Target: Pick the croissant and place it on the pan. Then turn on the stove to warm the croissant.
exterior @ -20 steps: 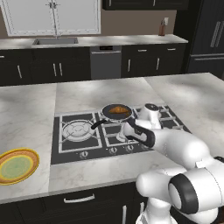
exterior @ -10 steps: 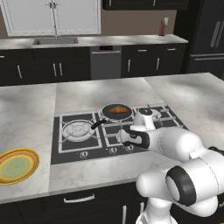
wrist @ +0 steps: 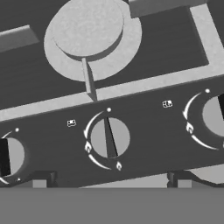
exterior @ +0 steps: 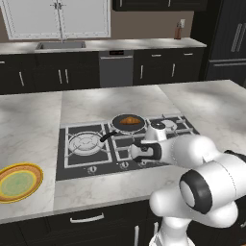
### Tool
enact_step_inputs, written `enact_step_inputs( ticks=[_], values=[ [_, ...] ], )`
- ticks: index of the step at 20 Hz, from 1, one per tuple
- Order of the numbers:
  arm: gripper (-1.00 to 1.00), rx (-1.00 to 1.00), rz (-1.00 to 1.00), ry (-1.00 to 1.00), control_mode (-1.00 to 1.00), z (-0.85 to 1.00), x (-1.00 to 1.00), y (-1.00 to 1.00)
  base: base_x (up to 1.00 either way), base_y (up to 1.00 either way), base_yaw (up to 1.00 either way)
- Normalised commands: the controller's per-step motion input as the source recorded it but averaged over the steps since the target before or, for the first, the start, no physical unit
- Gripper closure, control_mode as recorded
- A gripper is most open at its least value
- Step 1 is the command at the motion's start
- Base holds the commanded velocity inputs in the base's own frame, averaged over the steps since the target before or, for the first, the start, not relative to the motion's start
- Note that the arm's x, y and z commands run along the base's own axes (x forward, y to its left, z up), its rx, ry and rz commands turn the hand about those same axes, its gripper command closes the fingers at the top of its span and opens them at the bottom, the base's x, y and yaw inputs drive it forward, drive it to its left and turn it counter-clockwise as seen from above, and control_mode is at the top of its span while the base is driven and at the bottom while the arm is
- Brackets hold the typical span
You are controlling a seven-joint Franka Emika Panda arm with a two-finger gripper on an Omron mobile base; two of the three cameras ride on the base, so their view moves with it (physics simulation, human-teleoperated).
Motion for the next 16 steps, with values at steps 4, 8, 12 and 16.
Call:
enact_step_inputs(
  ticks=[4, 8, 12, 16],
  values=[
    [-1.00, -0.01, 0.06, -0.02, -1.00, -0.06, 0.08, 0.00, 0.00, 0.00, 0.00],
    [-1.00, -0.02, 0.06, -0.01, -1.00, -0.06, 0.09, 0.00, 0.00, 0.00, 0.00],
    [-1.00, -0.03, 0.05, -0.01, -1.00, -0.09, 0.09, 0.00, 0.00, 0.00, 0.00],
    [-1.00, -0.03, 0.05, 0.00, -1.00, -0.09, 0.07, 0.00, 0.00, 0.00, 0.00]
  ],
)
